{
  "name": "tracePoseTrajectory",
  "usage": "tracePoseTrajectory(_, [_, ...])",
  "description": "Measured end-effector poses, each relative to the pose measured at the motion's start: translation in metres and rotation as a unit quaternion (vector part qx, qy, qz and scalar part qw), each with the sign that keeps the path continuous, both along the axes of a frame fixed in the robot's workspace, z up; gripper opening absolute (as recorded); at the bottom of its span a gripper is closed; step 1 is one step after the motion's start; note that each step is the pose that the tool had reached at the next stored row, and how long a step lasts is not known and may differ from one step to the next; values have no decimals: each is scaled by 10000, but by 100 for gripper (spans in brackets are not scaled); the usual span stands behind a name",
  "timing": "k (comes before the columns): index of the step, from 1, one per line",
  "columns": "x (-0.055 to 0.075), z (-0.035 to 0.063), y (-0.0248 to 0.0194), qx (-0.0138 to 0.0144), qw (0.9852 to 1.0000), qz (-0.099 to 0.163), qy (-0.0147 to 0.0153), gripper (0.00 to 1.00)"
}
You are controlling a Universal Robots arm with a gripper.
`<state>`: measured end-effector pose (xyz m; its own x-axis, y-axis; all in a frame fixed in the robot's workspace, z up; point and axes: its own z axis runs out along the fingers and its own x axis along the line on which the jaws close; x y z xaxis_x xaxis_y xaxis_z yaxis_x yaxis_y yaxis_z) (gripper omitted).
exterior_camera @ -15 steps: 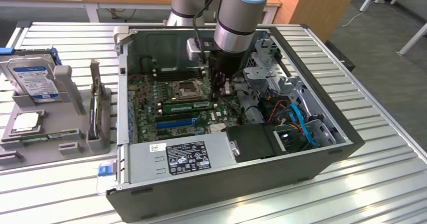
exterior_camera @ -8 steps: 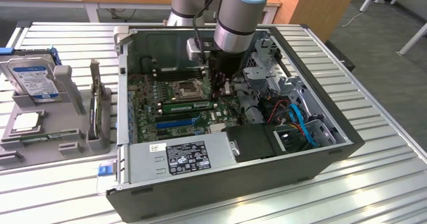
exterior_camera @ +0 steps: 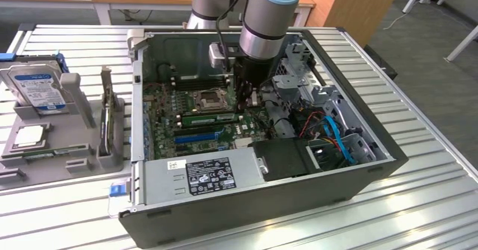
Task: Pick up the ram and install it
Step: 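Press down the ram until it locks into place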
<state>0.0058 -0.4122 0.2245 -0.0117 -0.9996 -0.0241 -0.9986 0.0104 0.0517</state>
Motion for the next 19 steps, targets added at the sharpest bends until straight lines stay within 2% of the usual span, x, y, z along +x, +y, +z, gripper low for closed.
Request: tracePoseTrajectory(19, [0,-9,0,1,10000,0,0,10])
